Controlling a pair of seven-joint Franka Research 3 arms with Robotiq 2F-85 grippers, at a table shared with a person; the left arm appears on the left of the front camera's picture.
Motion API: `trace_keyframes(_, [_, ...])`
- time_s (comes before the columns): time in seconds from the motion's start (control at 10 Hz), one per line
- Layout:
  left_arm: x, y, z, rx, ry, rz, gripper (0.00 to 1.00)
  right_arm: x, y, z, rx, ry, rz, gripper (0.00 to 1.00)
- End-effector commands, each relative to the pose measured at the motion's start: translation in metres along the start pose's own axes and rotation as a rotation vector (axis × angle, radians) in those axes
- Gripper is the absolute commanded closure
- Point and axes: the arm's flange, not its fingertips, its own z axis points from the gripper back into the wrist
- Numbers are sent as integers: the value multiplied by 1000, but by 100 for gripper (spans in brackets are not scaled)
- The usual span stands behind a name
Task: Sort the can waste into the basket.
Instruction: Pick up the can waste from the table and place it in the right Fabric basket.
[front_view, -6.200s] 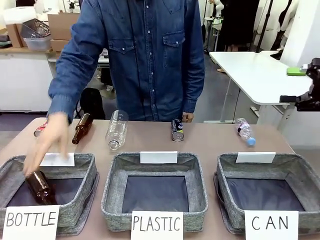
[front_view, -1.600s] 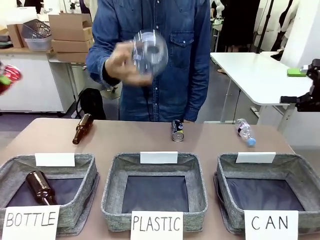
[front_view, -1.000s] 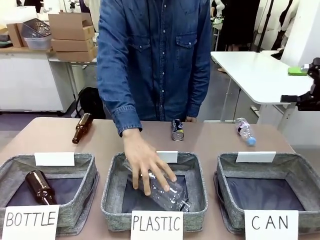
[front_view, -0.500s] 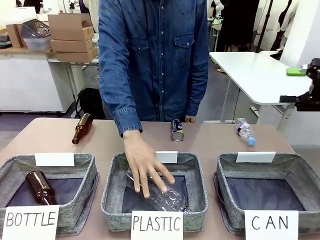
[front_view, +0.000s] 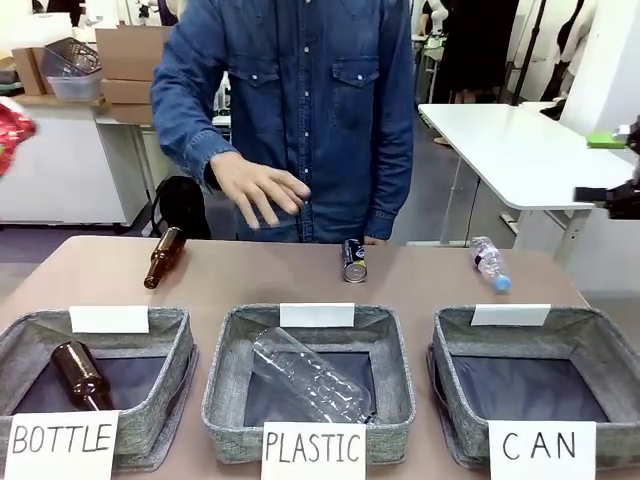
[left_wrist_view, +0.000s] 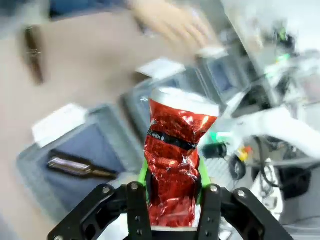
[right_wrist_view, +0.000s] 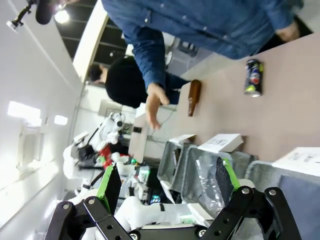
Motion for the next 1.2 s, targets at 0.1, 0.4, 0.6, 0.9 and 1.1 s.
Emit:
trace_keyframes(0.1, [14, -126, -112, -225, 106, -365, 61, -4, -18, 113, -210, -65, 60, 0])
trace_keyframes(0.4, [3, -247, -214, -238, 206, -653, 61, -45, -57, 202, -337, -266, -32, 0])
trace_keyframes(0.6, [-5, -310, -304, -236, 180, -873, 61, -28, -30, 163, -289, -134, 29, 0])
trace_keyframes(0.9, [-21, -356, -434, -265, 197, -1153, 61, -28, -30, 163, -289, -134, 29, 0])
trace_keyframes(1.1, [-27, -342, -487, -251, 167, -1128, 61, -28, -30, 163, -289, -134, 29, 0])
